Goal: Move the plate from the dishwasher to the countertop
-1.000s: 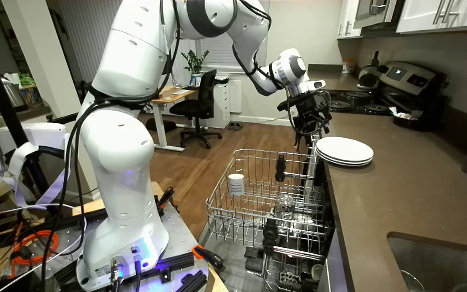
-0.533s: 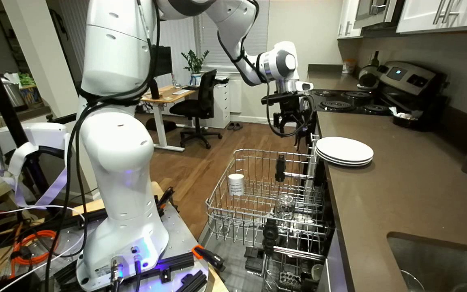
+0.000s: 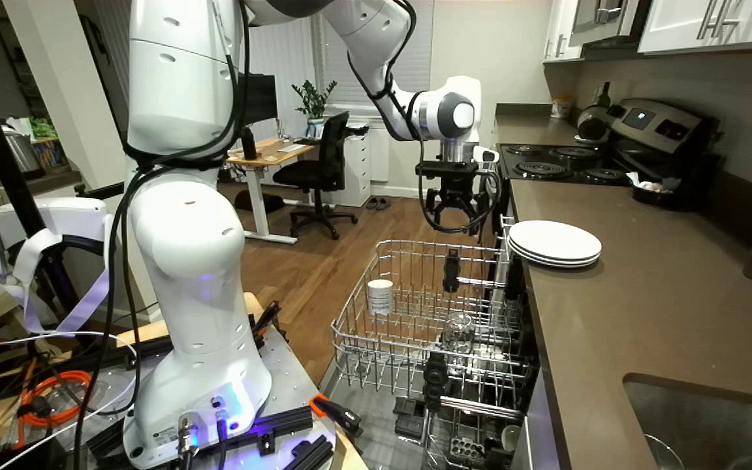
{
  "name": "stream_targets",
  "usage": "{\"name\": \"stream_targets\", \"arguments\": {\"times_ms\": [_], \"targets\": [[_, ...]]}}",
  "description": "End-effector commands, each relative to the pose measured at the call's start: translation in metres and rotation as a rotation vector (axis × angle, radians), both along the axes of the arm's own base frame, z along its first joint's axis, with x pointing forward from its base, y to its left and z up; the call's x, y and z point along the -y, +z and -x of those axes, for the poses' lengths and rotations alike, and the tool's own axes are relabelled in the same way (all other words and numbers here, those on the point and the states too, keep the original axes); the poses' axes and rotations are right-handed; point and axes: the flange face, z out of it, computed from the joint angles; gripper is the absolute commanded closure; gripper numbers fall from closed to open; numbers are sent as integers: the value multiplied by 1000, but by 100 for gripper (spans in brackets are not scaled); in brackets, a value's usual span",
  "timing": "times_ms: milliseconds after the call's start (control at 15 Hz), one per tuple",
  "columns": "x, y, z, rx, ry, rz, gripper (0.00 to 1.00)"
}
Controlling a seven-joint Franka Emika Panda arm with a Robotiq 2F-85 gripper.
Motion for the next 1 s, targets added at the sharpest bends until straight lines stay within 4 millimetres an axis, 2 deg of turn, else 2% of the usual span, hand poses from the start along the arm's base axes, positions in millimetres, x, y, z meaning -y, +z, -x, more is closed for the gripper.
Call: {"name": "stream_targets", "arguments": {"times_ms": [0, 400, 933], "targets": [[-1, -17, -9, 8, 74, -59, 0], [-6, -41, -33, 59, 112, -43, 0], [2, -51, -67, 118, 105, 31, 0]]}}
